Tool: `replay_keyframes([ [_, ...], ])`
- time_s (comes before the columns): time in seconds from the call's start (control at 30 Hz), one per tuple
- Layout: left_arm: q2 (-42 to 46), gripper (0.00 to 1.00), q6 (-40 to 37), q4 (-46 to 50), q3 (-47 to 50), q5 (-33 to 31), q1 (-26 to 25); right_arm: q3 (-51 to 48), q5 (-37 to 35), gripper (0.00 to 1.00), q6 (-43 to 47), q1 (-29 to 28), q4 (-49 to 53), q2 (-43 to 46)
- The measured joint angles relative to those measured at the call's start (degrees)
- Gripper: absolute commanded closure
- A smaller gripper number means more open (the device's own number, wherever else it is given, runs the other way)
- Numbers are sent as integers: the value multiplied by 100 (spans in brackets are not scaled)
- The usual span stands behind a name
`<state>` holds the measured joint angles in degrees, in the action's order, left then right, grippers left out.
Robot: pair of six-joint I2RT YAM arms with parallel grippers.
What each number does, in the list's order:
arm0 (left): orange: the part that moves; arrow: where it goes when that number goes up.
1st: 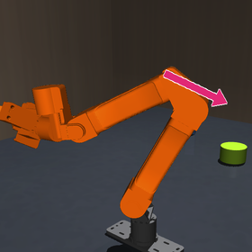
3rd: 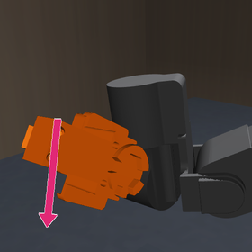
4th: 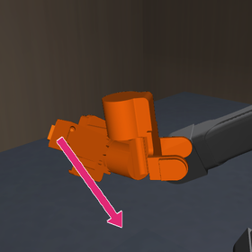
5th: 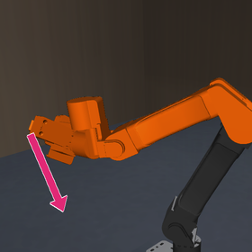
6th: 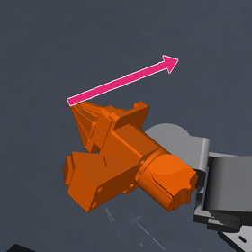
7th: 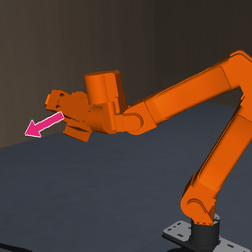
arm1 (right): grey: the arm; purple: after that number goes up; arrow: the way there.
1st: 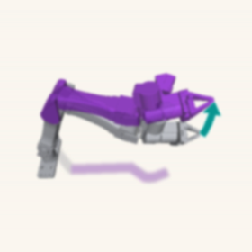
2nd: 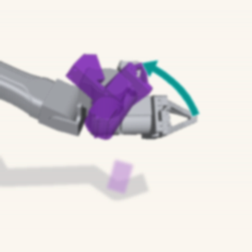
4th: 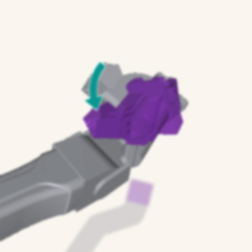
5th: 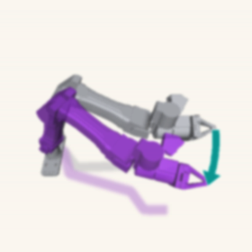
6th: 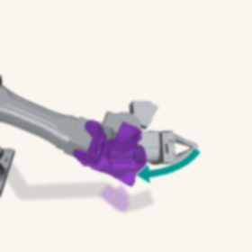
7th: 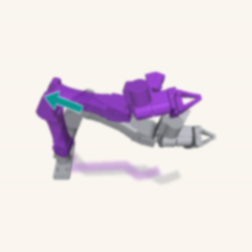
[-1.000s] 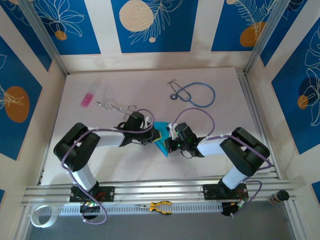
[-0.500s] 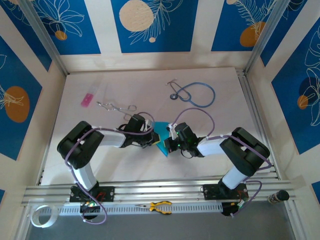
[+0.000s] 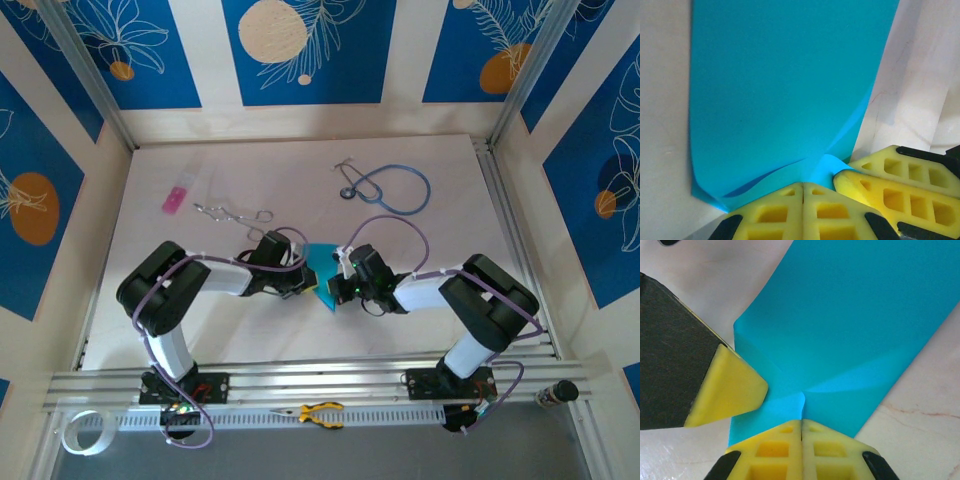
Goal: Fold a paper plane with a square sheet of paper (pick it up from the middle)
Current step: Third fold the triangle at the center of the table.
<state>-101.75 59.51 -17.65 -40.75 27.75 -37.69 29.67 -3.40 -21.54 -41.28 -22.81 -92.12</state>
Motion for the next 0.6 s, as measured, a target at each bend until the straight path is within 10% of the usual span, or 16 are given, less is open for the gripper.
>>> replay_keyframes([
  [0.33,0,100,-24,0,0,-15,-7,155,225,67,-501,280,925,737],
  [0.6,0,100,-70,0,0,-17,-9,363,1150,82,-1115,474,1801,1390],
])
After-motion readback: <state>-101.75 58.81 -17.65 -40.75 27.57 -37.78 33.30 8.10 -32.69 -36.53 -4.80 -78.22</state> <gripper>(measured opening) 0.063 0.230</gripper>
